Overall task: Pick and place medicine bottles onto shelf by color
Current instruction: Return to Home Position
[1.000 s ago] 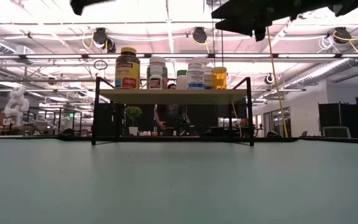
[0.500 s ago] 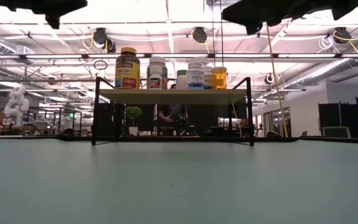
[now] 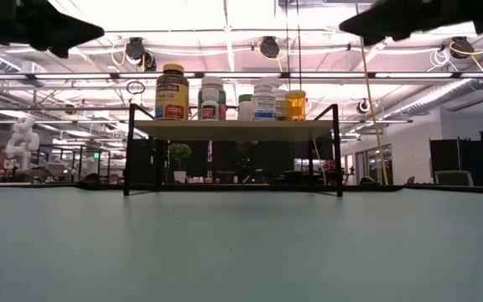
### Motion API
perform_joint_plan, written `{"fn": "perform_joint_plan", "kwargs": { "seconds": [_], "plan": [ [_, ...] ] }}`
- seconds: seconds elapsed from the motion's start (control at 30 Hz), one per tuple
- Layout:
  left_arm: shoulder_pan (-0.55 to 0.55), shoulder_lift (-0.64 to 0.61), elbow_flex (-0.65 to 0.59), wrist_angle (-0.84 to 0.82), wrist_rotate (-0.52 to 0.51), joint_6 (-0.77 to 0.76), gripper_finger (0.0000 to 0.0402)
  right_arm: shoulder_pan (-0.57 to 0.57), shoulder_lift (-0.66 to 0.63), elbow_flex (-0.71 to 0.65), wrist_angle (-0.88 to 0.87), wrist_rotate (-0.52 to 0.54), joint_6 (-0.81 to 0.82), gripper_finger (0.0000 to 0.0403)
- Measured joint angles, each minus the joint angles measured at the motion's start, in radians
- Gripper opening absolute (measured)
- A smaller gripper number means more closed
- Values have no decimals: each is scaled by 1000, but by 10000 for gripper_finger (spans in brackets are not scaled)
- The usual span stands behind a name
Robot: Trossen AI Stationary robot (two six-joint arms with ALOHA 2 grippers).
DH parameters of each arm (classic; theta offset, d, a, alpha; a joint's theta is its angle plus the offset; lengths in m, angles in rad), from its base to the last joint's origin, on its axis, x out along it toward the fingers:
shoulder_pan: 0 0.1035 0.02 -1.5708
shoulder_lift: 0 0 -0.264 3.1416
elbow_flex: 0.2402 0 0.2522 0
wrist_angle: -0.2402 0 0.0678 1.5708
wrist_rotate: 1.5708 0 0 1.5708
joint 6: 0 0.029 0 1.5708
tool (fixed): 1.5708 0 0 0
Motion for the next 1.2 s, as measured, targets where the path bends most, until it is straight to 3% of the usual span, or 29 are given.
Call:
{"fn": "perform_joint_plan", "kwargs": {
  "seconds": [0.17, 0.33, 0.5, 0.97, 1.1, 1.2],
  "plan": [
    [4, 0, 0, -90, -2, -40, 8, -96, -88, -120, 98, -110, 94, 1],
    [4, 0, -1, -139, 2, -26, 14, -148, -100, -269, 436, -283, 218, 1],
    [4, 0, -1, -134, 82, 11, 19, -156, -107, -380, 617, -334, 263, 1],
    [4, 0, -3, -127, 99, 69, 5, -239, -207, -476, 600, -334, 348, 1],
    [4, 0, -73, -43, 120, 63, 8, -279, -226, -481, 549, -336, 345, 1],
    [4, 0, -121, 1, 121, 49, 13, -300, -225, -481, 523, -404, 344, 1]
  ]
}}
